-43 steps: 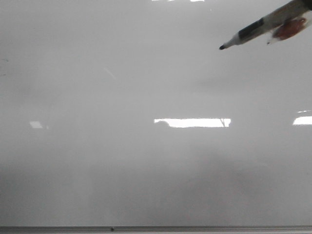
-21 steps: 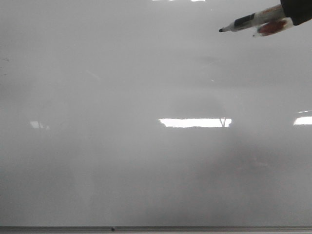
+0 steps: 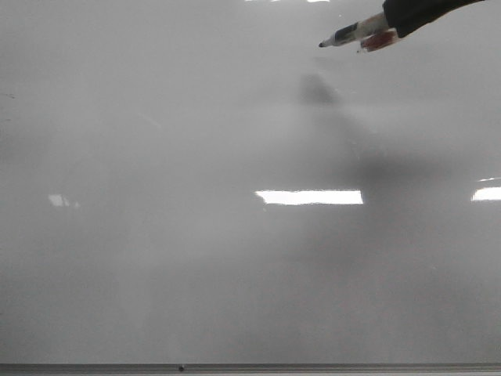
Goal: Write number 9 on whiteboard
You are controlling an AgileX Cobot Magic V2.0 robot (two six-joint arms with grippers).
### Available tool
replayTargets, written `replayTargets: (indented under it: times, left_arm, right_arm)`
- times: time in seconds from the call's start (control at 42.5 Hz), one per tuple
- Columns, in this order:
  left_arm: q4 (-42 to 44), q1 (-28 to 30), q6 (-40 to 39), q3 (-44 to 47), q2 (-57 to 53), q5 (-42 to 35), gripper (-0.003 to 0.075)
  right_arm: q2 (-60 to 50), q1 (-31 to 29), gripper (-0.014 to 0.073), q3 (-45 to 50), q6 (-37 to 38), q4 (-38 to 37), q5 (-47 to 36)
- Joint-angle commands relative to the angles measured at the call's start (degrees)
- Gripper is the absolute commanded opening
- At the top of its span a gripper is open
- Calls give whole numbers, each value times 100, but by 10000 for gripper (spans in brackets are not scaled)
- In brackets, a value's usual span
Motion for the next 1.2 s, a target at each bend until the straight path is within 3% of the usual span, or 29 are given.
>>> replayTargets:
  times: [0.0, 0.259, 0.423, 0.682, 0.893, 1.175]
  left_arm:
    - [-81, 1, -64, -164, -41, -402, 430]
    - [-81, 1, -64, -164, -41, -392, 430]
    - [-81, 1, -64, -164, -41, -402, 430]
    - [-81, 1, -64, -164, -41, -402, 430]
    - [-81, 1, -64, -164, -41, -402, 430]
    - [-81, 1, -64, -164, -41, -402, 430]
  right_arm:
    - [135, -43, -65, -400, 1, 80, -492]
    - [1172, 250, -65, -1220, -28, 80, 43]
    - [1321, 227, -65, -1045, -41, -71, 655]
    - [941, -296, -65, -929, -56, -114, 527]
    - [1111, -158, -65, -929, -111, -132, 734]
    - [1780, 74, -65, -758, -395, -137, 1642]
